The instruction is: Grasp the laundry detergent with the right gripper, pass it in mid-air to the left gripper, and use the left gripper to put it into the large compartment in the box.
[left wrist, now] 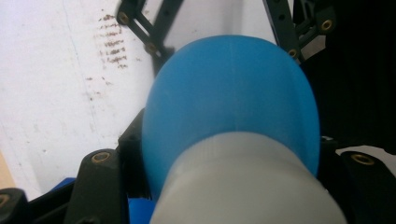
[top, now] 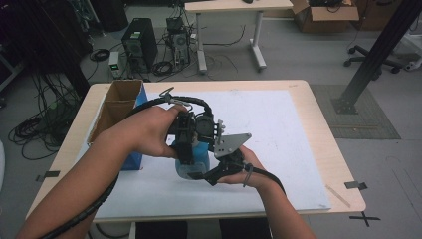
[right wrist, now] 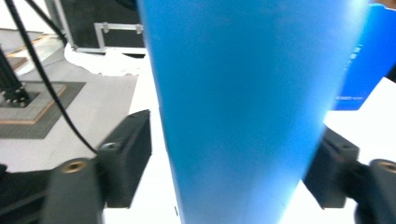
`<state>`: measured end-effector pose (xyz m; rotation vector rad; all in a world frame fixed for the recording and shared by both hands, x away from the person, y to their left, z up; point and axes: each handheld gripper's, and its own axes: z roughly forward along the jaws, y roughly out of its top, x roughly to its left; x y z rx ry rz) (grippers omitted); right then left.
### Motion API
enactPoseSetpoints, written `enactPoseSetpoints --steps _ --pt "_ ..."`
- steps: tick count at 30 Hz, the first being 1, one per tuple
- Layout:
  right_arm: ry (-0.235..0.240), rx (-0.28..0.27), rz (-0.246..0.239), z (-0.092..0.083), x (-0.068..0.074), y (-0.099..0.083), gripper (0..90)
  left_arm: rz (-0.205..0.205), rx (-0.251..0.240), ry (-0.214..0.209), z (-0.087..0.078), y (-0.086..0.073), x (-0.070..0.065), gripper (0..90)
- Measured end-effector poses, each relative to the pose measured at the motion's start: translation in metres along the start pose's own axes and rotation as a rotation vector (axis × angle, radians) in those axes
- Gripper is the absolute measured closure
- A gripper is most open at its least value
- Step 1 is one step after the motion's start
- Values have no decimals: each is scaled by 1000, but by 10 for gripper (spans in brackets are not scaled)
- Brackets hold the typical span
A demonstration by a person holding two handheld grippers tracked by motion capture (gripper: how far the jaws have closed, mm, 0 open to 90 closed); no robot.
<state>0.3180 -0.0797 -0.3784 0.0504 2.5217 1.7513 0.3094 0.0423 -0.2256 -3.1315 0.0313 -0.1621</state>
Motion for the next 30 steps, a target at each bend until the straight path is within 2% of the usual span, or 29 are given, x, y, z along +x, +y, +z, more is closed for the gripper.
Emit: enactPoseSetpoints --steps 2,10,16,23,28,30 --pt "-15 1 11 -1 1 -1 128 -5 -5 3 -1 -1 0 381" --pt "-12 -4 17 -2 1 -1 85 -17 -6 1 -1 -1 2 381" --pt "-4 -5 22 -3 1 -2 20 -26 1 2 0 -2 3 381" --pt "-5 -17 15 -14 2 0 2 -42 -4 -3 0 -2 6 380" --pt "-25 -33 24 -22 -2 0 2 -39 -22 5 -4 -4 6 380" --pt "-46 -45 39 -31 -7 -2 2 -40 -29 4 -5 -5 6 380"
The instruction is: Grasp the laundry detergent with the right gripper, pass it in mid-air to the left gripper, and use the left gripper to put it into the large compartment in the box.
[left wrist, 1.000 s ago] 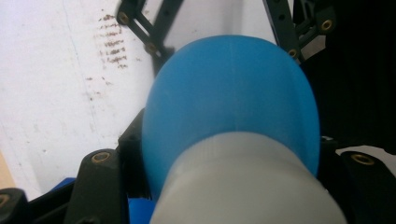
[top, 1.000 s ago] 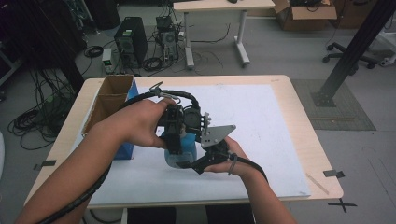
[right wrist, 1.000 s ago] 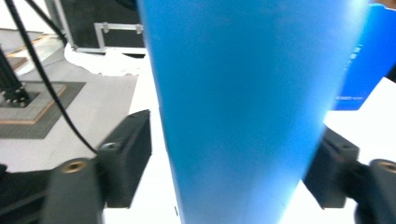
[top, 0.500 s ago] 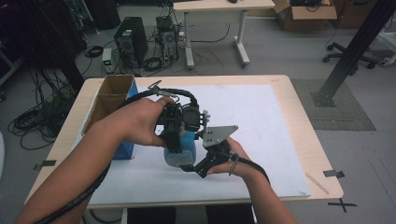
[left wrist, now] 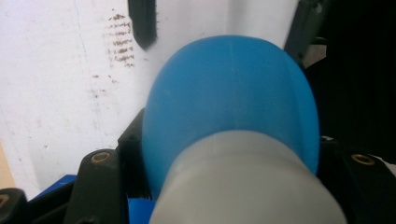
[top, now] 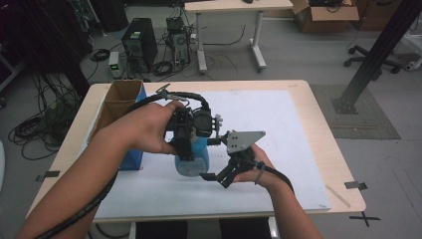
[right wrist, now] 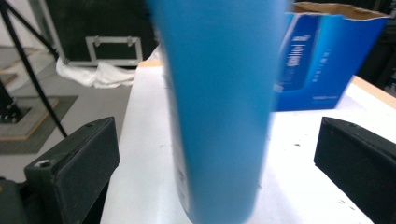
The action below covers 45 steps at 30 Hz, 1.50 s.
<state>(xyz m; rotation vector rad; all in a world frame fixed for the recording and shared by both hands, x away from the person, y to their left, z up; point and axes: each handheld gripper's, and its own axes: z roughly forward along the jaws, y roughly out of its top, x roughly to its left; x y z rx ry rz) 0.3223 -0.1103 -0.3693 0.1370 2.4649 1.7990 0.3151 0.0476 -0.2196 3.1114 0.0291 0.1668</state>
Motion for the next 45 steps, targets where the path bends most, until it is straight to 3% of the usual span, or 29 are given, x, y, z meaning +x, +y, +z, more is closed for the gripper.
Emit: enactPoseSetpoints --steps 6,8,11,12,16,19,20,21,27,28,29,30,31,32,33,34,35,36,37,38,41,42,43,44,45 --pt "-29 -19 16 -22 -8 -1 2 -24 0 -22 -4 -2 2 379" --pt "-45 -6 9 -39 -12 1 2 -40 7 -26 -6 -3 3 380" --pt "-64 27 10 -59 -17 5 2 -122 25 -47 -12 -9 10 379" --pt "-64 27 10 -59 -17 5 2 -122 25 -47 -12 -9 10 379" --pt "-123 116 15 -92 -25 12 3 -259 31 -44 -20 -18 20 379" --pt "-141 195 15 -110 -30 18 4 -336 17 -36 -27 -26 29 378" --pt "-141 195 15 -110 -30 18 4 -336 17 -36 -27 -26 29 378" --pt "-158 244 6 -120 -33 22 6 -370 3 -30 -30 -30 33 379" --pt "-169 387 -9 -139 -43 34 11 -498 11 -24 -47 -40 42 379" --pt "-169 387 -9 -139 -43 34 11 -498 11 -24 -47 -40 42 379" --pt "-170 437 -11 -141 -46 38 16 -528 20 -19 -53 -43 44 379" --pt "-170 437 -11 -141 -46 38 16 -528 20 -19 -53 -43 44 379" --pt "-175 465 -12 -143 -49 41 17 -561 26 -18 -58 -46 46 378" --pt "-175 465 -12 -143 -49 41 17 -561 26 -18 -58 -46 46 378" --pt "-175 492 -13 -145 -50 44 19 -590 34 -22 -63 -50 48 378" --pt "-175 492 -13 -145 -50 44 19 -590 34 -22 -63 -50 48 378" --pt "-174 504 -2 -148 -52 45 18 -634 37 -31 -68 -55 50 378" --pt "-174 504 -2 -148 -52 45 18 -634 37 -31 -68 -55 50 378" --pt "-172 506 6 -149 -52 45 19 -672 35 -37 -73 -61 51 378" --pt "-172 506 6 -149 -52 45 19 -672 35 -37 -73 -61 51 378" --pt "-173 535 13 -152 -53 47 21 -764 42 -24 -86 -75 54 377" --pt "-173 535 13 -152 -53 47 21 -764 42 -24 -86 -75 54 378" --pt "-177 545 12 -155 -54 49 21 -825 38 -4 -93 -82 56 378" --pt "-177 545 12 -155 -54 49 21 -825 38 -4 -93 -82 56 378" --pt "-181 546 10 -157 -54 52 21 -879 30 5 -100 -91 59 378"
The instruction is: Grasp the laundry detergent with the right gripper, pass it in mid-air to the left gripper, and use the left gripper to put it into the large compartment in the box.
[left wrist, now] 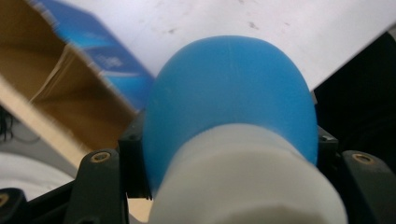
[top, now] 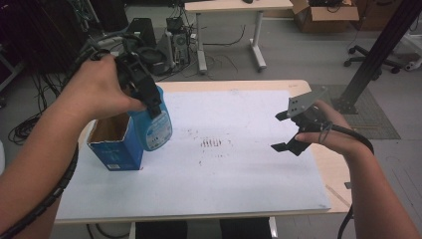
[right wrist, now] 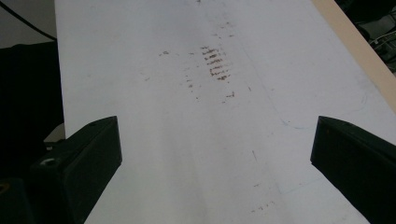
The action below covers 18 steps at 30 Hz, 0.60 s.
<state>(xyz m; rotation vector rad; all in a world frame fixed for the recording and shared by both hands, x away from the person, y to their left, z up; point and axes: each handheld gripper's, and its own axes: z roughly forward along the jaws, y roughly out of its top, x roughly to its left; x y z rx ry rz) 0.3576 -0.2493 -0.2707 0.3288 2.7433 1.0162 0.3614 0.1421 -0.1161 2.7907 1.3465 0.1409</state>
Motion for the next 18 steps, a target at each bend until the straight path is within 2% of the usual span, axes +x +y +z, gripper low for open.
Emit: enactPoseSetpoints --steps 1,2,3,5,7,10,11,12,14,15,16,17,18 --pt "0 0 0 0 0 0 21 0 0 0 0 0 0 378" --pt "-3 -4 -8 -3 0 2 20 -57 -7 3 -6 -4 8 378" --pt "-3 -4 -8 -3 0 2 20 -57 -7 3 -6 -4 8 378" --pt "1 13 -18 -4 1 5 22 -120 -14 11 -13 -9 19 378" --pt "4 29 -23 -3 1 7 22 -136 -14 15 -16 -11 23 378" --pt "4 52 -25 -2 1 10 22 -236 -25 18 -22 -19 40 379" --pt "4 52 -25 -2 1 10 22 -236 -25 18 -22 -19 40 378" --pt "3 60 -25 -3 0 13 23 -281 -32 15 -24 -22 47 378" --pt "7 59 -29 -3 0 15 22 -332 -38 13 -26 -25 56 379" --pt "7 59 -29 -3 0 15 22 -332 -38 13 -26 -25 56 378" --pt "6 66 -34 -4 -1 17 23 -372 -35 15 -28 -28 64 379" --pt "6 66 -34 -4 -1 17 23 -372 -35 15 -28 -28 64 379" --pt "8 77 -37 -4 -1 19 23 -402 -33 16 -29 -30 70 379"
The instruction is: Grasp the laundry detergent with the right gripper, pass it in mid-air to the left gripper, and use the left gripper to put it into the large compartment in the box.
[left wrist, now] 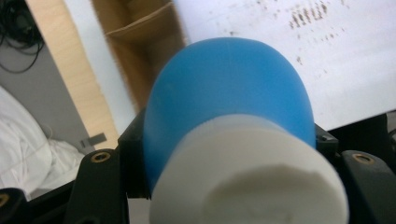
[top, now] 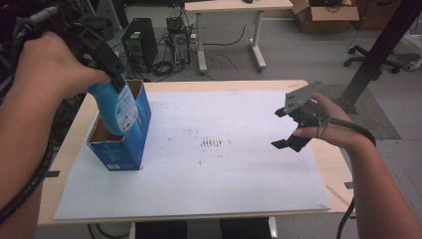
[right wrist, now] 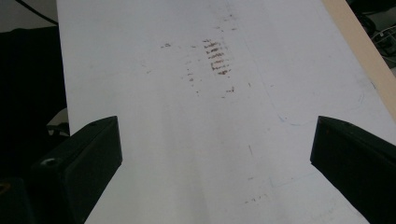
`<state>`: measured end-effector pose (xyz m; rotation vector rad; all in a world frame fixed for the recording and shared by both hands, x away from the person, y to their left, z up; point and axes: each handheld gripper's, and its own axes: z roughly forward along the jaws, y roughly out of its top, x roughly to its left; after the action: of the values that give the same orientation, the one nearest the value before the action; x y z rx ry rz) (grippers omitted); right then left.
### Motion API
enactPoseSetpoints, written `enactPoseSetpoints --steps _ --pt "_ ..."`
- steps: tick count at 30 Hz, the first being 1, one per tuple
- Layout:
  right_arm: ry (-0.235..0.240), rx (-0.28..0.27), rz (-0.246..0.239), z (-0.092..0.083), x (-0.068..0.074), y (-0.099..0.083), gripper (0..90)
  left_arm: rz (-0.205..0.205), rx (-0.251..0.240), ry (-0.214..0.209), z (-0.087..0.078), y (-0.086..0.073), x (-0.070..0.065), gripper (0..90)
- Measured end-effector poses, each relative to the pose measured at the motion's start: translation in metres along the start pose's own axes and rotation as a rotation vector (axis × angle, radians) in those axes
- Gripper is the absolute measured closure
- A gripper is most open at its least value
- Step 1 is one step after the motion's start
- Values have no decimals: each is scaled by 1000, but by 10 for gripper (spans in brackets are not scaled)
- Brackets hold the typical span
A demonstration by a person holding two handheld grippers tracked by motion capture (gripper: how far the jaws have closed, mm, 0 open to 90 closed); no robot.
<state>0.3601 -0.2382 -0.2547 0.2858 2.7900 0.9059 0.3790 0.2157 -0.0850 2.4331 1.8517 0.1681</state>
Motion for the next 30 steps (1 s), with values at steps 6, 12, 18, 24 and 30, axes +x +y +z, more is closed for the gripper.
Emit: enactPoseSetpoints --steps 6,12,18,24,30 --pt "5 38 -10 -3 -3 5 25 -84 17 3 -1 4 18 379" --pt "9 74 -23 -7 -5 12 25 -132 31 10 -2 9 29 379" --pt "8 95 -46 -7 -6 19 26 -220 50 26 0 14 46 379" --pt "13 110 -45 -2 -6 19 27 -244 50 36 3 15 54 379" --pt "20 121 -49 1 -7 20 27 -281 44 17 10 15 59 379"
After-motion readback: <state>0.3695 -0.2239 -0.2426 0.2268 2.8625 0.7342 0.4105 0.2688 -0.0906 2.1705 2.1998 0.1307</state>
